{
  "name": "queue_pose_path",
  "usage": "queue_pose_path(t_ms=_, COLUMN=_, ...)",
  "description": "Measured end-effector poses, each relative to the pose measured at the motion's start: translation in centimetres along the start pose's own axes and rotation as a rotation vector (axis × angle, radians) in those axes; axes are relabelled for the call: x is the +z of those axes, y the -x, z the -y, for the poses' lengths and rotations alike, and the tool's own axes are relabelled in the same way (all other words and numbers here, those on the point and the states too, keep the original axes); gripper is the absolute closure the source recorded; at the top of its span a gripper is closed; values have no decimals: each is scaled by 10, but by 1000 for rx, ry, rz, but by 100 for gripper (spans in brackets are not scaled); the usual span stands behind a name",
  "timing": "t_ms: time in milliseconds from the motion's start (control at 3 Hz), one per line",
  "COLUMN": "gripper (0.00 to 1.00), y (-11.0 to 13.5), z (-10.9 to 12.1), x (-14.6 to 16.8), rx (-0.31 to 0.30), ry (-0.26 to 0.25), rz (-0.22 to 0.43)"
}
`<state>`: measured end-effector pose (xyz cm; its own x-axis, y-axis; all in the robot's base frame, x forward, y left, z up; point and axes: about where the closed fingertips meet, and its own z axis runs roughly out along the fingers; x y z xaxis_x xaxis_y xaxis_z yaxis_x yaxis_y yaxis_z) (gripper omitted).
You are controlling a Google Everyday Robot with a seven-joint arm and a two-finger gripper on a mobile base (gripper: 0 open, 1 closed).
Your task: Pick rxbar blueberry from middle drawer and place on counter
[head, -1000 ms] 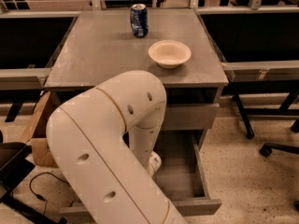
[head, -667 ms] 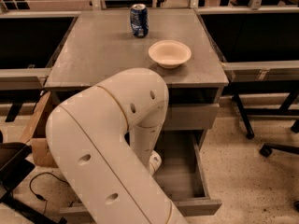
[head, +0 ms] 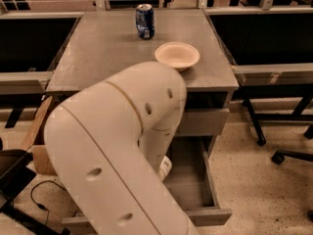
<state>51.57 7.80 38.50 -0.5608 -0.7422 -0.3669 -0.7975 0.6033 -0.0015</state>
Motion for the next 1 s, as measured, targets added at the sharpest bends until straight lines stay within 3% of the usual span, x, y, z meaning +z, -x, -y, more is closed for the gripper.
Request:
queue_pose_path(t_ms=333, gripper=100, y=7, z=-13, x=-67, rx=-144, ry=35, rz=7)
queue_pose_path(t_ms=667, gripper=100, y=20, z=-20, x=-118, rx=-267, ry=27, rz=65)
queue_pose_path(t_ms=1000, gripper=100, y=49, z=-20, x=-154, rx=-334, ry=3, rz=118)
